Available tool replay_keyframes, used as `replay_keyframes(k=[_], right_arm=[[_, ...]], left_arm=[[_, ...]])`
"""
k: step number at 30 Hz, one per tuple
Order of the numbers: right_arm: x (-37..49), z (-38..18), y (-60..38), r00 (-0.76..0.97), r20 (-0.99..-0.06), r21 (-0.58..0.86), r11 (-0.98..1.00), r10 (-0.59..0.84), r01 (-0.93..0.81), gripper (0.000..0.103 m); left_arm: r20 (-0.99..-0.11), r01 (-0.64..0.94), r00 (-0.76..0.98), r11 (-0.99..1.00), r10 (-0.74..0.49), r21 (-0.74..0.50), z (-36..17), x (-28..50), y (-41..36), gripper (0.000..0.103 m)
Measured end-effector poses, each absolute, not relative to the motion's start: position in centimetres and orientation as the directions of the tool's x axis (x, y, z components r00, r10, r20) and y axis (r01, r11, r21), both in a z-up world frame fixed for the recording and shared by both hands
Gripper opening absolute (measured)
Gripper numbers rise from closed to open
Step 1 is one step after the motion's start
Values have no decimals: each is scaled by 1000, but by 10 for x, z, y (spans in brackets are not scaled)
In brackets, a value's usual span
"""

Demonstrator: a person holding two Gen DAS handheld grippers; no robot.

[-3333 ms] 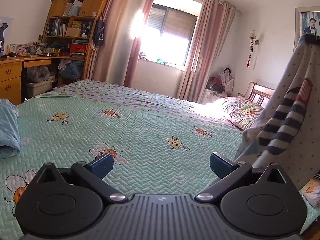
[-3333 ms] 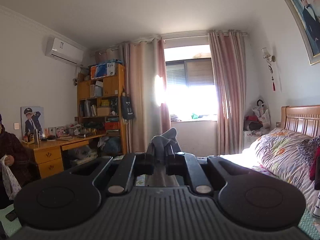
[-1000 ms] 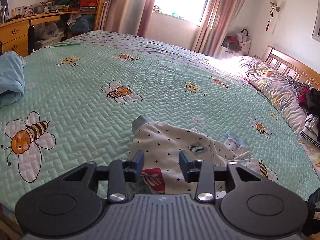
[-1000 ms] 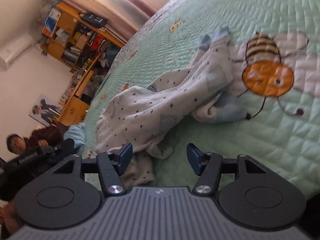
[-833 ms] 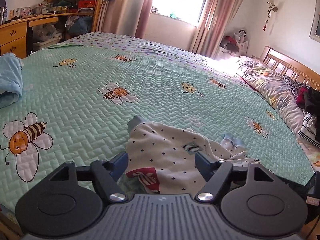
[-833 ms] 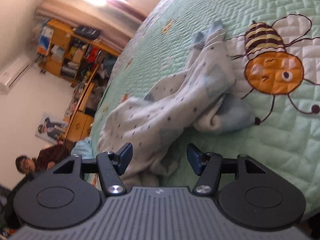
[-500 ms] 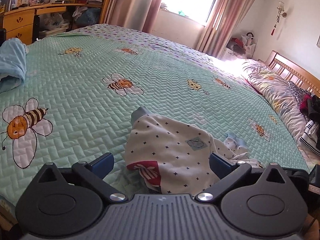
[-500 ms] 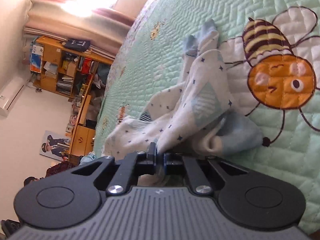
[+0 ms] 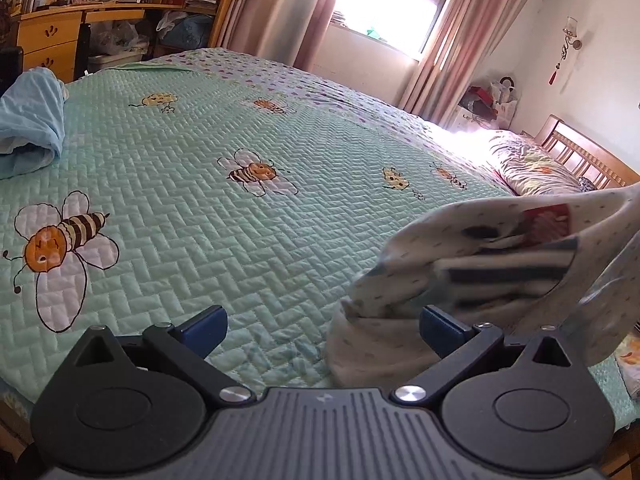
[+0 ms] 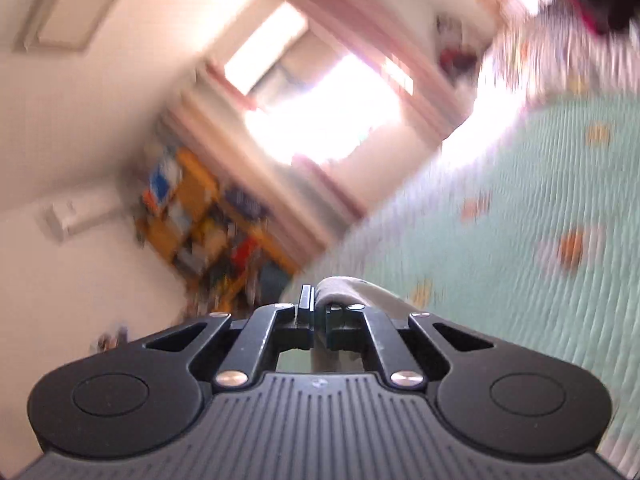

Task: Fold clothes

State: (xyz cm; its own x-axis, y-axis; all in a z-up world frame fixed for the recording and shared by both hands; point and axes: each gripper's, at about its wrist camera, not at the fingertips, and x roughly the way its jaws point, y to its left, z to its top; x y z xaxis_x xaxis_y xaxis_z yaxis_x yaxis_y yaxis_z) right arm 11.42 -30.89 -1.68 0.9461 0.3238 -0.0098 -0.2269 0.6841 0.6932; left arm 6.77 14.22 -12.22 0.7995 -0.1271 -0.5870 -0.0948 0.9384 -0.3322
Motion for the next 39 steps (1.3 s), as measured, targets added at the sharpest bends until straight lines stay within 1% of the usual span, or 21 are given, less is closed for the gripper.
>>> replay_keyframes(k=[1, 2, 3, 4, 5, 6, 7, 8, 10, 11, 12, 15, 20, 23, 25, 26, 28, 31, 34, 37, 39], right_arm=[[114, -4, -327, 962, 8, 674, 709, 273, -207, 6], [116, -2, -340, 972, -17, 665, 729, 235, -165, 9], [119, -5, -351, 978, -62, 661, 742, 201, -111, 19], [122, -8, -362, 980, -107, 654, 754, 167, -57, 30], [125, -20, -371, 975, -171, 655, 756, 139, 7, 62], [126, -40, -376, 964, -242, 660, 747, 110, 80, 83], [125, -62, -379, 948, -307, 661, 734, 78, 154, 85], [123, -87, -379, 923, -381, 657, 720, 60, 224, 85], [118, -138, -370, 862, -497, 663, 684, 98, 305, 85], [114, -164, -358, 833, -535, 682, 653, 137, 330, 85], [110, -185, -346, 814, -552, 705, 621, 179, 342, 85], [109, -217, -307, 779, -547, 740, 612, 306, 279, 85], [135, -194, -242, 764, -488, 692, 721, 423, 43, 85], [157, -183, -211, 722, -527, 640, 768, 448, -9, 85], [162, -183, -188, 699, -570, 577, 816, 431, -32, 85], [157, -182, -176, 699, -586, 523, 850, 410, -60, 85], [144, -183, -149, 728, -602, 344, 929, 330, -137, 85], [121, -198, -121, 763, -605, 106, 973, 226, -204, 84], [114, -211, -108, 792, -597, -61, 978, 126, -202, 83], [120, -215, -112, 825, -565, -177, 972, 28, -155, 77], [127, -212, -121, 827, -562, -195, 972, -2, -131, 61]], left_arm=[[-584, -95, 801, 937, -130, -337, -122, 68, 142, 102], [-583, -91, 801, 936, -134, -341, -122, 68, 141, 102], [-583, -86, 800, 935, -141, -344, -123, 69, 139, 102], [-582, -78, 799, 935, -148, -346, -124, 70, 137, 102], [-581, -69, 798, 935, -157, -347, -124, 71, 134, 102], [-582, -59, 796, 936, -166, -348, -125, 73, 130, 102], [-583, -49, 793, 936, -174, -347, -126, 74, 126, 102], [-586, -40, 789, 938, -182, -345, -127, 76, 122, 102], [-592, -20, 782, 941, -195, -337, -128, 79, 115, 102], [-595, -11, 778, 944, -200, -331, -128, 81, 112, 102], [-597, -3, 776, 946, -202, -324, -129, 82, 109, 102], [-602, 2, 773, 950, -200, -313, -129, 86, 105, 102], [-609, -12, 769, 949, -192, -314, -133, 90, 103, 102], [-622, -17, 759, 948, -194, -317, -139, 91, 103, 102], [-629, -20, 752, 948, -196, -319, -143, 91, 104, 102], [-631, -23, 750, 946, -196, -322, -144, 92, 105, 102], [-635, -30, 747, 945, -196, -327, -147, 93, 107, 102], [-647, -32, 738, 948, -191, -317, -146, 96, 108, 102], [-679, -59, 719, 961, -148, -271, -142, 101, 104, 102], [-739, -103, 670, 976, -73, -190, -135, 110, 95, 102], [-780, -117, 623, 979, -58, -167, -131, 119, 91, 102]])
